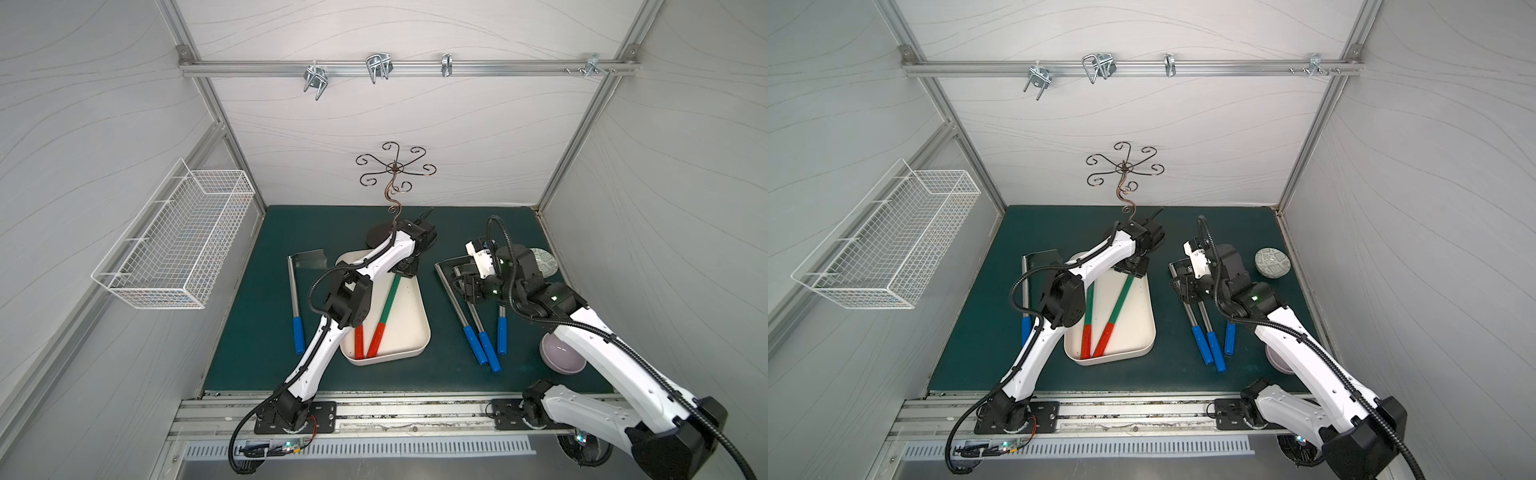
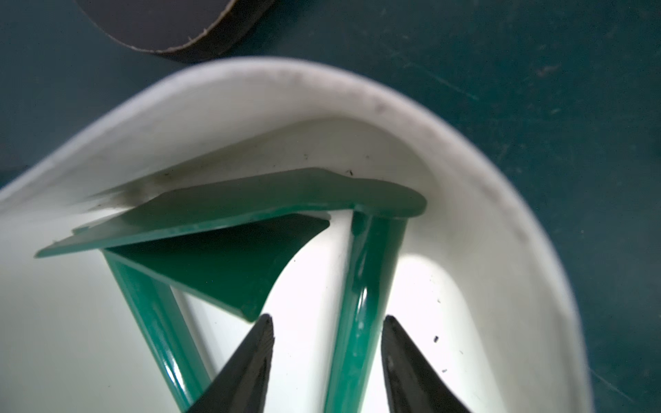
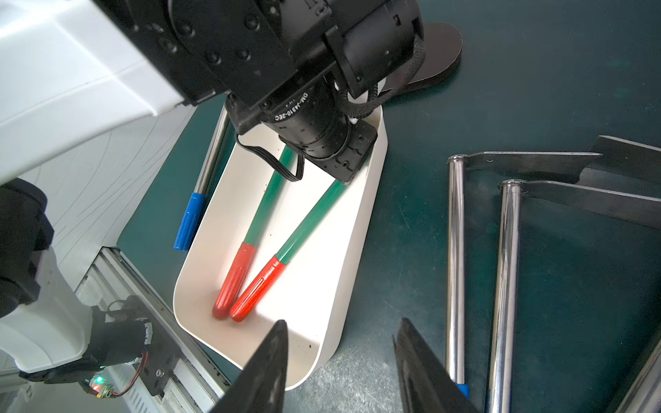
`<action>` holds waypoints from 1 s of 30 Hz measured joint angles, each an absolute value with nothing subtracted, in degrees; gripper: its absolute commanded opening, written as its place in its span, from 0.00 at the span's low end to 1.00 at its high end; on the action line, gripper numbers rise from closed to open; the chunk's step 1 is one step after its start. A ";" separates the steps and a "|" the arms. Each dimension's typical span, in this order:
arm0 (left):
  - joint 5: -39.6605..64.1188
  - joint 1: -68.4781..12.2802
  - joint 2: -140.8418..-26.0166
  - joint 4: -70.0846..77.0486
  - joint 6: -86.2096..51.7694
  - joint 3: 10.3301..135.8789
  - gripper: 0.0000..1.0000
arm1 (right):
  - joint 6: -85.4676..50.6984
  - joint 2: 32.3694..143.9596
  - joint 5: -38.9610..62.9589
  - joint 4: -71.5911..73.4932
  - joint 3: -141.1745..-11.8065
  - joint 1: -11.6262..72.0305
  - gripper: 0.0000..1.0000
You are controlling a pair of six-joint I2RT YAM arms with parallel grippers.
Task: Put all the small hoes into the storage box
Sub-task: Place the hoe in the storage box.
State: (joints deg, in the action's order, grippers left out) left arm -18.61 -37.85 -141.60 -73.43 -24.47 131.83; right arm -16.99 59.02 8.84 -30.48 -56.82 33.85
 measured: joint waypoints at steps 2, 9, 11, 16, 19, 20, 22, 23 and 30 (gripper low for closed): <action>-18.48 -37.67 -139.72 -73.03 -24.80 130.23 0.53 | -16.99 59.02 8.82 -30.48 -56.82 33.85 0.50; -17.04 -35.92 -124.16 -69.12 -27.03 119.37 0.56 | -16.97 59.02 8.82 -30.50 -56.82 33.85 0.50; -16.58 -34.52 -118.43 -67.77 -27.77 115.48 0.56 | -16.97 59.02 8.82 -30.50 -56.82 33.87 0.51; -16.27 -30.41 -106.45 -63.57 -29.56 102.50 0.56 | -17.02 59.02 8.56 -30.52 -56.82 33.91 0.51; -15.62 -28.38 -100.44 -60.14 -29.89 92.25 0.56 | -17.08 59.05 7.77 -30.68 -56.82 33.91 0.51; -14.92 -27.94 -98.19 -58.59 -29.76 88.58 0.56 | -17.10 59.07 7.42 -30.81 -56.82 33.91 0.51; -13.17 -26.79 -94.04 -55.59 -29.28 82.70 0.56 | -17.34 59.22 6.74 -31.24 -56.80 33.91 0.51; -12.25 -26.02 -91.70 -54.41 -28.95 80.09 0.56 | -17.56 59.51 6.39 -31.57 -56.80 33.93 0.51; -5.72 -16.51 -82.89 -48.12 -26.20 72.82 0.56 | -18.61 66.43 4.64 -35.16 -56.93 33.93 0.49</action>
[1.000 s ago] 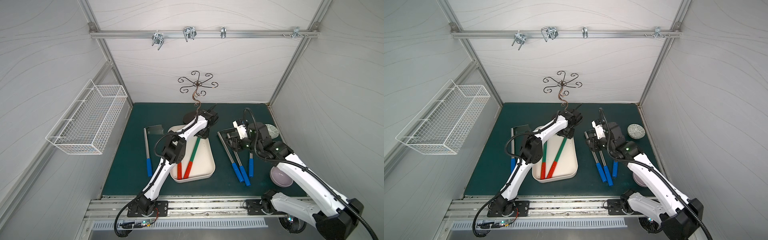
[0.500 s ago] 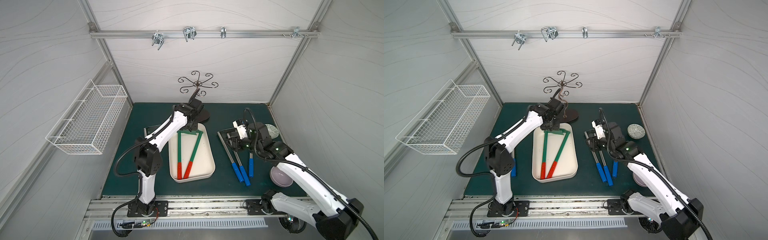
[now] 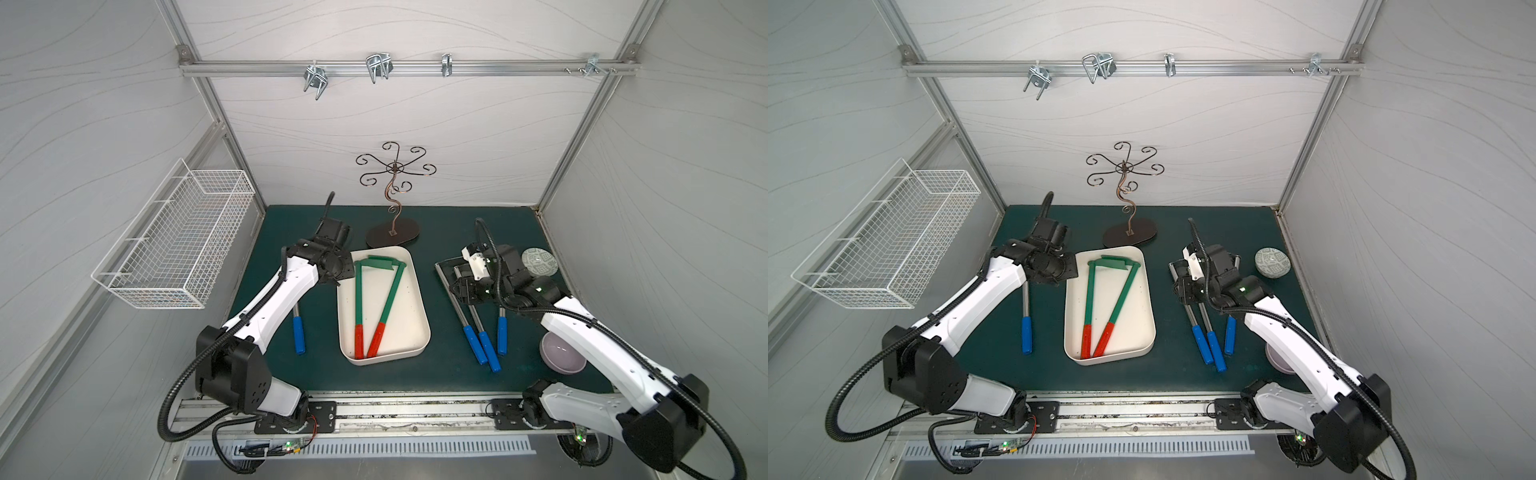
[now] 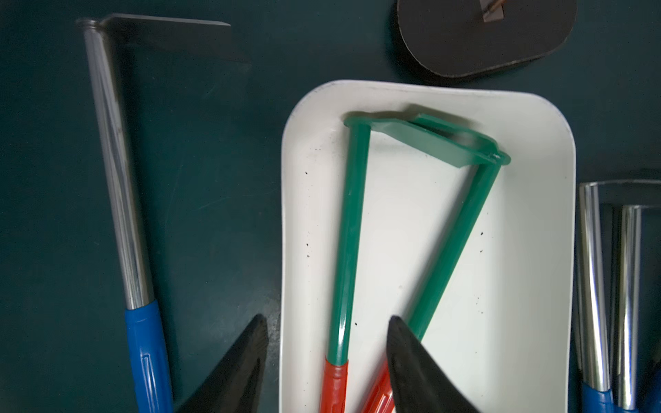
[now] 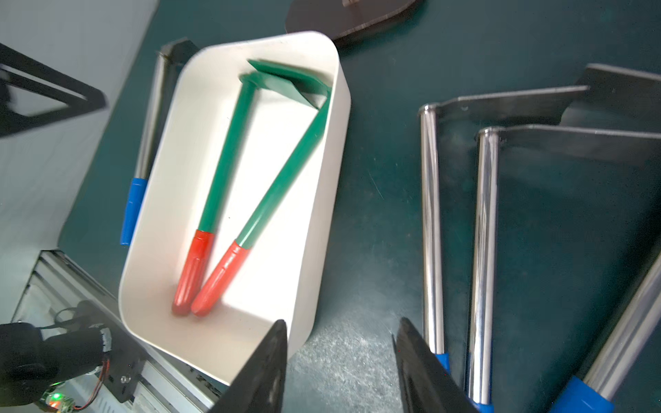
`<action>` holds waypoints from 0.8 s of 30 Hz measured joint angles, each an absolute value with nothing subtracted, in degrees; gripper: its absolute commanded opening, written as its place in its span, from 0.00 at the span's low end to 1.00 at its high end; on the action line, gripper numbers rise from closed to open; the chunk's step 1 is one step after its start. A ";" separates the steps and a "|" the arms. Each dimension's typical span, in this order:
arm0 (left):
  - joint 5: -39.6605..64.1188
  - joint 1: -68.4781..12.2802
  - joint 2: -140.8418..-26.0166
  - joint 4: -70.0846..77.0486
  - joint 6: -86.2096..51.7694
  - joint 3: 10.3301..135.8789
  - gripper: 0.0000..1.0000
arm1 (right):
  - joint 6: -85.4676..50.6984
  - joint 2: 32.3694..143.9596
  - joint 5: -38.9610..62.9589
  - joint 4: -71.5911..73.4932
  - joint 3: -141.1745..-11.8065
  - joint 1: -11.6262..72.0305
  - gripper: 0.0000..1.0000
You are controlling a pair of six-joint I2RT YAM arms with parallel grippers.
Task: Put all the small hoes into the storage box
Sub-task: Place the hoe in the storage box, then pick up the hoe from the center of the board.
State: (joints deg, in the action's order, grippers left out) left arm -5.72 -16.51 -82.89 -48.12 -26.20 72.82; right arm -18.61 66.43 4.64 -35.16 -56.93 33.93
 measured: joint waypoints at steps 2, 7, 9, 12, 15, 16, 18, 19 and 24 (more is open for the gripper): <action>-4.27 -13.91 -82.59 -46.92 -25.06 71.46 0.55 | -18.50 68.42 3.79 -36.21 -56.93 33.93 0.47; 0.45 -8.91 -82.67 -44.53 -22.26 67.88 0.52 | -16.43 72.20 0.89 -37.56 -57.36 33.93 0.44; 2.24 -6.98 -82.76 -43.22 -21.37 67.00 0.52 | -14.85 74.22 -0.36 -37.91 -58.39 33.93 0.44; 4.51 -4.84 -82.76 -40.86 -20.56 65.63 0.52 | -12.25 77.91 -1.87 -37.89 -60.60 33.93 0.44; 6.44 -3.31 -82.76 -38.92 -19.99 64.14 0.52 | -9.74 81.91 -3.16 -37.50 -62.63 33.93 0.45; 6.94 -2.92 -82.76 -38.48 -19.90 63.79 0.52 | -9.13 82.96 -3.46 -37.36 -63.13 33.93 0.46; 7.99 -2.22 -82.76 -37.85 -19.86 63.26 0.52 | -7.77 85.47 -4.19 -36.75 -64.29 33.93 0.46; 8.43 -2.00 -82.74 -37.60 -19.81 63.09 0.52 | -7.31 86.54 -4.47 -36.53 -64.84 33.89 0.47; 9.87 -1.72 -82.48 -36.91 -19.73 62.67 0.51 | -5.76 92.73 -6.55 -34.94 -68.29 33.71 0.48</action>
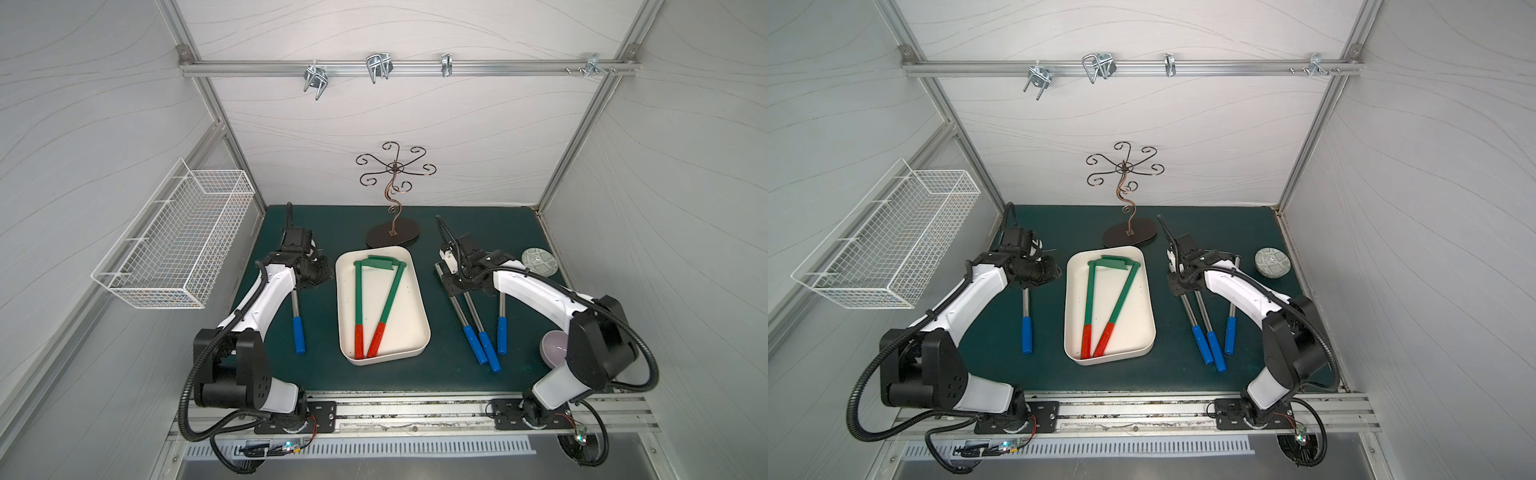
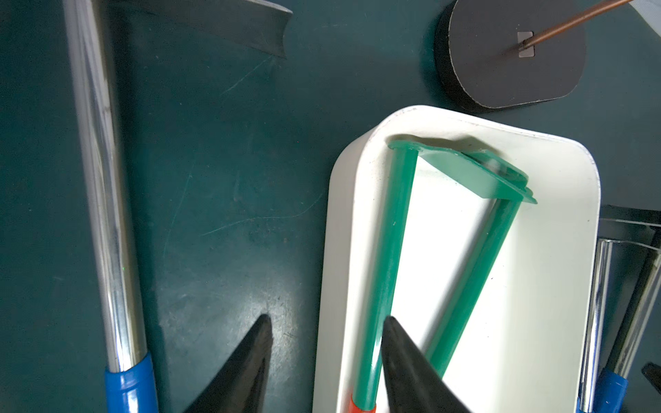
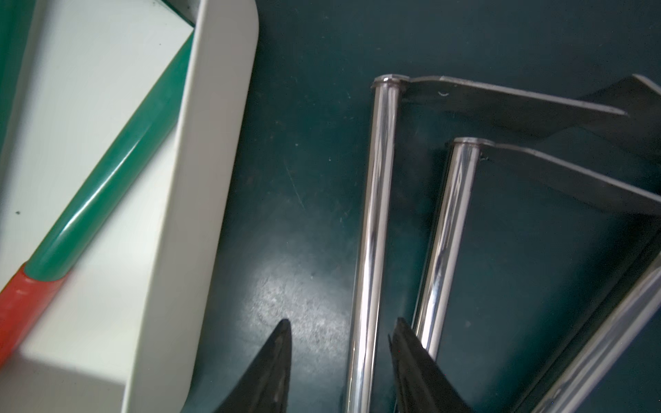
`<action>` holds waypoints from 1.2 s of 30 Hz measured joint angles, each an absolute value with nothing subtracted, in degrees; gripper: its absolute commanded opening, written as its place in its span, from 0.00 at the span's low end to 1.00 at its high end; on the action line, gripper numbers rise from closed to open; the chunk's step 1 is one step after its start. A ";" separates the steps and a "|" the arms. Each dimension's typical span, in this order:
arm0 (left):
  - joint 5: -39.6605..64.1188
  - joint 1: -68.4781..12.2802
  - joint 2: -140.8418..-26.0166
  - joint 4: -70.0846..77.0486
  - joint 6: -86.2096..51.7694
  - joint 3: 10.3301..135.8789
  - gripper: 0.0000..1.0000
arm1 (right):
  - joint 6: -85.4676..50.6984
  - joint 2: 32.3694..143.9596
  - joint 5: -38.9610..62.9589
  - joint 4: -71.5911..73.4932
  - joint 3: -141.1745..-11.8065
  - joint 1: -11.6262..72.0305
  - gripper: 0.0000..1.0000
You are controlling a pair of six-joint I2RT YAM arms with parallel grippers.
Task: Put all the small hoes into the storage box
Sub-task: Pick up the hoe from the center of the board.
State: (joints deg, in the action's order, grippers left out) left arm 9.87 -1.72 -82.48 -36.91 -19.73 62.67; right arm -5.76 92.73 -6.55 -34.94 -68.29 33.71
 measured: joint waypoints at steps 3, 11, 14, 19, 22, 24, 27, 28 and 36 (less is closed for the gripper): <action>10.09 -1.69 -82.06 -36.91 -19.70 62.54 0.51 | -5.39 97.67 -7.81 -34.00 -71.22 33.71 0.48; 10.09 -1.54 -81.36 -36.93 -19.66 62.41 0.52 | -3.95 106.91 -11.11 -32.53 -75.37 33.08 0.51; 10.13 -1.54 -81.36 -36.91 -19.66 62.39 0.51 | -3.11 108.53 -12.25 -32.34 -76.47 32.86 0.53; 10.28 -1.50 -81.36 -36.93 -19.66 62.19 0.51 | -2.66 111.15 -13.32 -31.97 -77.73 32.80 0.52; 10.35 -1.50 -81.36 -36.93 -19.68 62.17 0.51 | -2.20 113.36 -13.30 -31.92 -78.48 32.75 0.50; 10.35 -1.50 -81.36 -36.93 -19.68 62.15 0.51 | -2.02 114.93 -13.19 -31.92 -79.22 32.75 0.47; 10.37 -1.50 -81.36 -36.91 -19.68 62.17 0.51 | -2.00 115.46 -13.04 -31.44 -80.01 32.75 0.42; 10.39 -1.48 -81.36 -36.93 -19.68 62.17 0.51 | -2.02 115.61 -13.08 -31.42 -80.01 32.75 0.41; 11.05 -1.48 -81.36 -36.93 -19.70 62.17 0.51 | -2.04 115.68 -12.82 -31.27 -80.01 32.75 0.33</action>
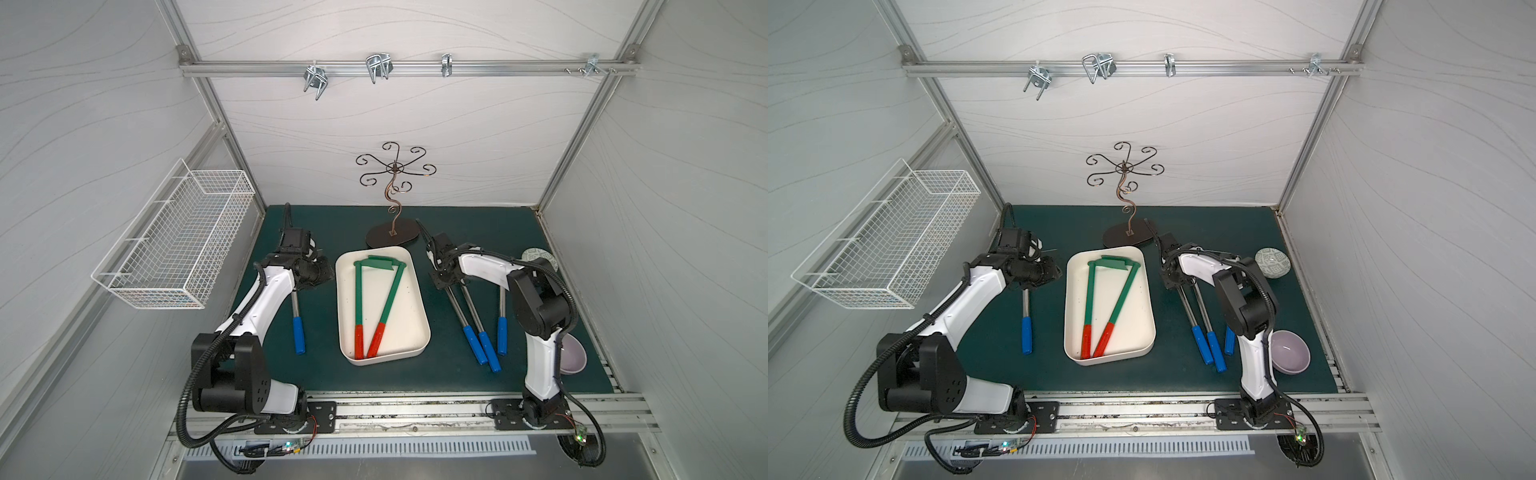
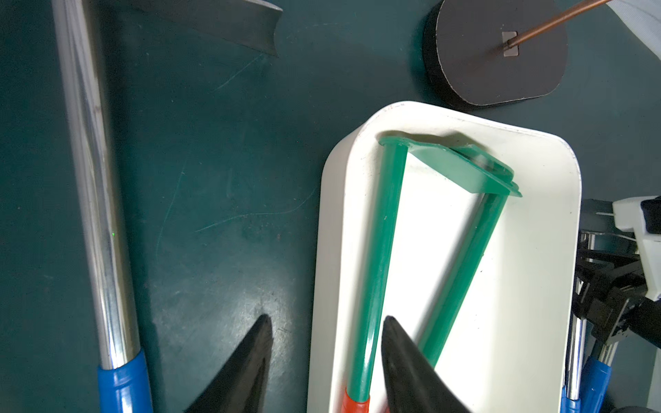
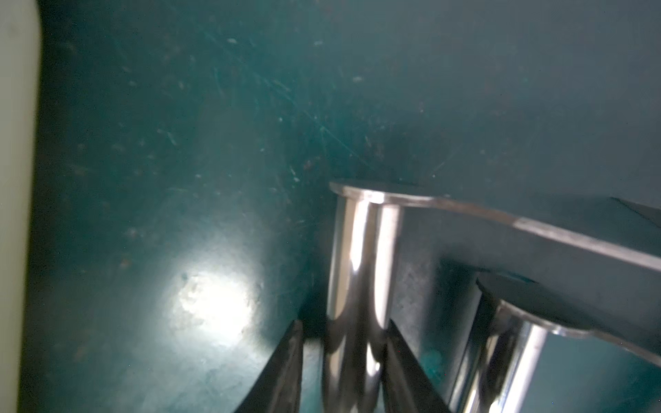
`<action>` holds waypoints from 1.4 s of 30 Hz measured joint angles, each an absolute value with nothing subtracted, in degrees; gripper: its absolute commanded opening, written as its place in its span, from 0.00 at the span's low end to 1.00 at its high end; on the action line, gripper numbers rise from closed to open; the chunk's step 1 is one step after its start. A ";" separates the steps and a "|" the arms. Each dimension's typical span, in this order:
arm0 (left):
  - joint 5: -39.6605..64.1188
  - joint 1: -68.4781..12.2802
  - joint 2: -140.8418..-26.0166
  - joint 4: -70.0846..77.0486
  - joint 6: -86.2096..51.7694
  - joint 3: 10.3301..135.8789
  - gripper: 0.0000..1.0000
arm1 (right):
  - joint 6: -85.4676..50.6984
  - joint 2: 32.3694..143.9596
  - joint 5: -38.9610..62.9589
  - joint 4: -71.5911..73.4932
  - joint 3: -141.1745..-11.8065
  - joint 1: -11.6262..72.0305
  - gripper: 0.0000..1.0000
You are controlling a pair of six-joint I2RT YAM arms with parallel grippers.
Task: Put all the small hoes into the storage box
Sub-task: Pick up the hoe from the center of the board.
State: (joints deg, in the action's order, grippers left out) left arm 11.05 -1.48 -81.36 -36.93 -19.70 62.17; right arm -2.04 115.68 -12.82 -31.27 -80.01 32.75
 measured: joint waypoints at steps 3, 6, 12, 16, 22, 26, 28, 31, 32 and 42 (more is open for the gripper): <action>11.20 -1.48 -81.36 -36.93 -19.70 62.15 0.51 | -1.96 115.68 -12.80 -31.29 -79.99 32.75 0.28; 11.20 -1.48 -81.36 -36.91 -19.70 62.17 0.51 | -2.39 115.68 -12.64 -31.35 -79.99 32.75 0.22; 11.20 -1.43 -81.34 -36.93 -19.68 62.17 0.51 | -1.98 114.34 -11.57 -32.93 -79.79 32.75 0.11; 11.31 -1.43 -80.99 -36.91 -19.70 62.15 0.52 | -2.26 108.71 -9.21 -35.29 -79.53 32.75 0.05; 13.21 -1.39 -79.64 -35.81 -19.66 61.54 0.55 | -4.93 94.67 -3.38 -37.74 -79.53 32.73 0.01; 16.43 -2.26 -78.26 -34.89 -19.53 60.88 0.59 | -7.94 86.43 2.57 -38.17 -77.78 32.16 0.00; 17.56 -4.29 -76.36 -34.52 -19.44 60.55 0.61 | -9.91 82.37 6.90 -38.17 -75.55 31.48 0.00; 19.64 -10.13 -71.92 -32.88 -19.88 59.40 0.62 | -12.71 77.97 13.41 -37.71 -72.07 29.98 0.00; 20.43 -12.19 -70.41 -31.97 -20.40 58.85 0.63 | -13.69 76.82 15.55 -37.36 -71.05 29.45 0.00; 22.72 -33.82 -66.43 -14.96 -29.12 53.43 0.70 | -24.82 72.16 31.59 -26.76 -61.54 27.99 0.00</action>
